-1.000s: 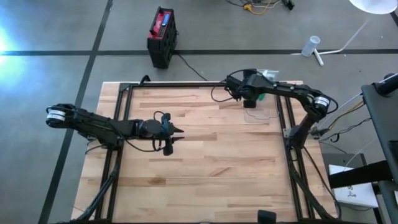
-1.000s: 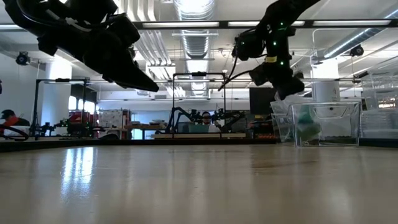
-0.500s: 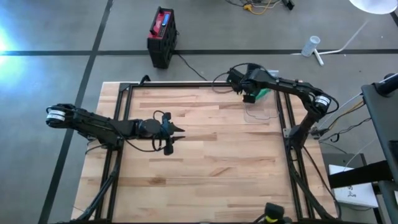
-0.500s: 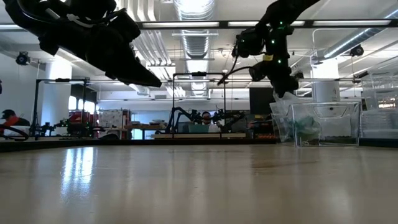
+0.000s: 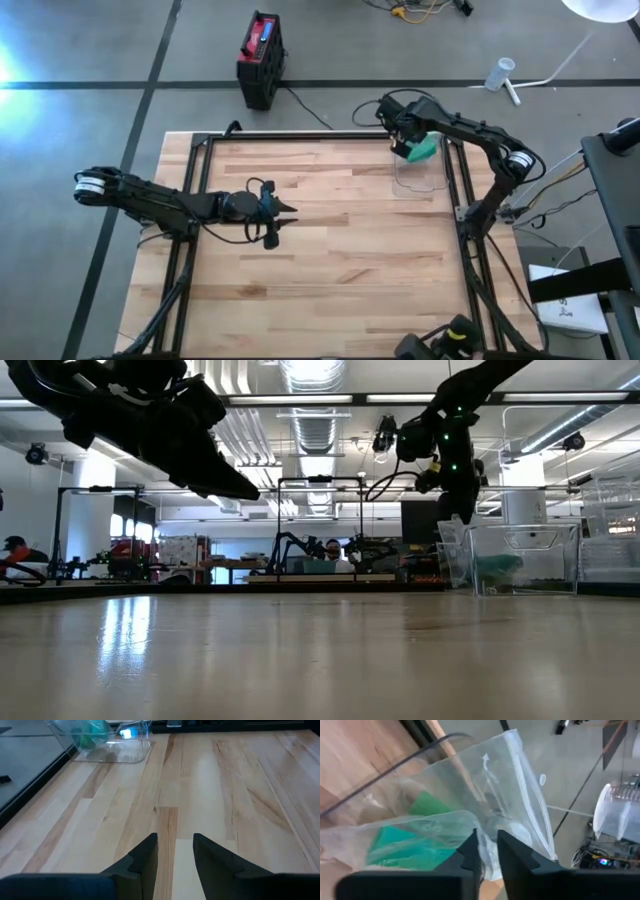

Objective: Roll bandage
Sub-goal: Put the transparent zip bag into the transparent bin

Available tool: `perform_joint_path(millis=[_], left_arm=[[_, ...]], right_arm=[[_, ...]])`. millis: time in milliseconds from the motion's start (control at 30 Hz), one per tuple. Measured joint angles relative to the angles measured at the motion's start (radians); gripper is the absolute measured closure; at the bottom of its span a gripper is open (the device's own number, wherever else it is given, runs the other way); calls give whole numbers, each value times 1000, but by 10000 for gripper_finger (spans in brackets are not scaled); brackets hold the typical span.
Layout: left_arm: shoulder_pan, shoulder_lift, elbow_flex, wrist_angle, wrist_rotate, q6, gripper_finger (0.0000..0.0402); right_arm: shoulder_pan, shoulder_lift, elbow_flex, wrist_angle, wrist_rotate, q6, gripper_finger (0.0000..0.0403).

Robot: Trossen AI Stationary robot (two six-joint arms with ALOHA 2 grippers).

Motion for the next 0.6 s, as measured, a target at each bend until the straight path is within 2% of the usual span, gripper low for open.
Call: perform_joint_path(millis=[100, 300, 600], left_arm=[[0, 0, 0, 0, 0, 0, 287], [0, 0, 0, 0, 0, -1, 287], [0, 0, 0, 0, 0, -31, 276]], right_arm=[[-2, 0, 0, 21, 13, 12, 320], [-3, -1, 0, 67, 158, 12, 241], [-4, -1, 8, 70, 164, 17, 137]])
